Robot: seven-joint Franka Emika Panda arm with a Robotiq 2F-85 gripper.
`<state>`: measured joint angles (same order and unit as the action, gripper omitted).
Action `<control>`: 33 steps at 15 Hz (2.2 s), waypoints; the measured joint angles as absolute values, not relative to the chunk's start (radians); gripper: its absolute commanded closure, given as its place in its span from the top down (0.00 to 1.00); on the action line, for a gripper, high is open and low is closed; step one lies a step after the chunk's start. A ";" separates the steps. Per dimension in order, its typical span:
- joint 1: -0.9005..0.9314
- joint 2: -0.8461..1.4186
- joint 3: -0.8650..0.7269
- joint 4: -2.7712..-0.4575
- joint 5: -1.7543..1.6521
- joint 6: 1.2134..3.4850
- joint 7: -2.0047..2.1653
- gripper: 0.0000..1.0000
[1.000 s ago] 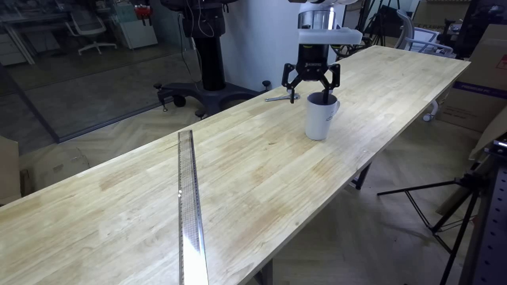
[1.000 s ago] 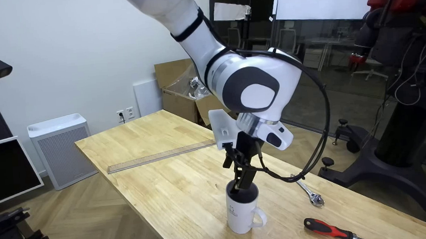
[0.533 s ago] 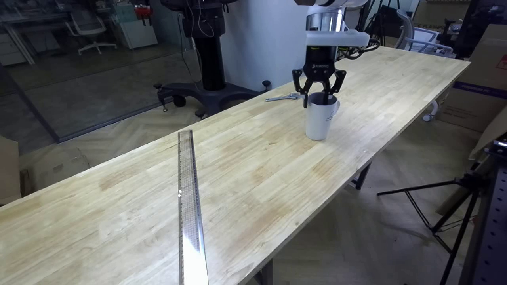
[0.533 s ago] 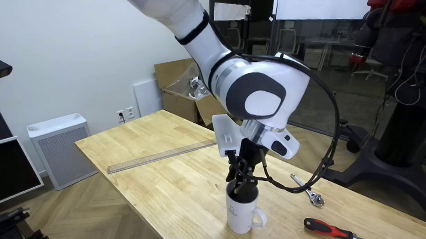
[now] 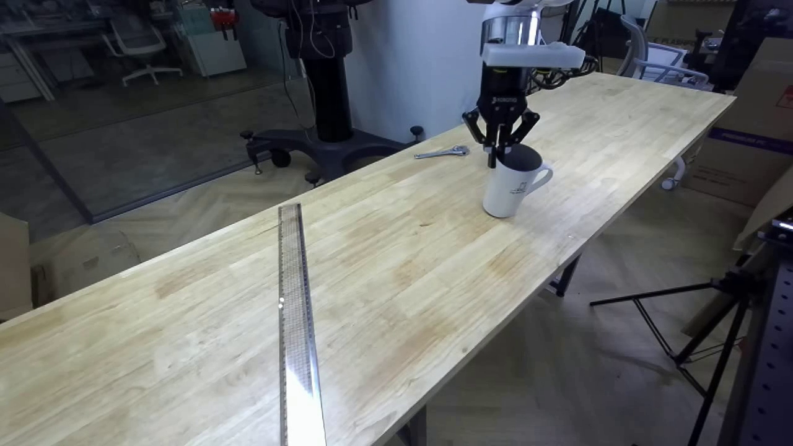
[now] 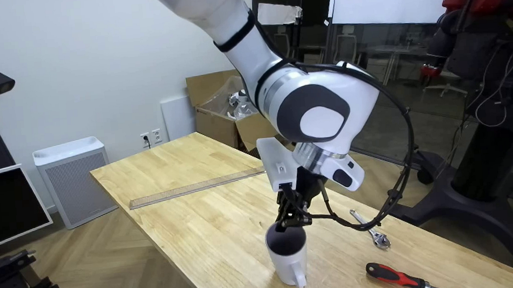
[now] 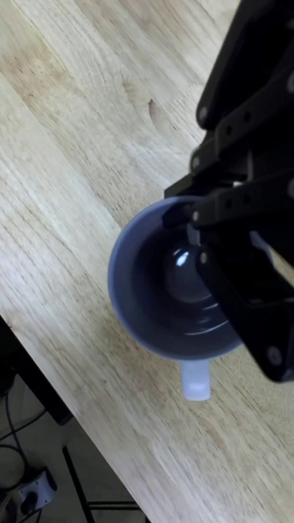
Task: Move the mug to the left
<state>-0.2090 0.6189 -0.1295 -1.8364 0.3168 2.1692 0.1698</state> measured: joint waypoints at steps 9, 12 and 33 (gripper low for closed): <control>-0.272 0.669 -0.085 -1.684 0.335 1.868 -0.026 0.02; -0.284 0.717 -0.078 -1.597 0.334 1.768 -0.041 0.02; -0.271 0.913 -0.082 -1.248 0.292 1.644 0.073 0.99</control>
<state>-0.2710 0.9134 -0.0823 -1.2480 0.2920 1.6441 0.0735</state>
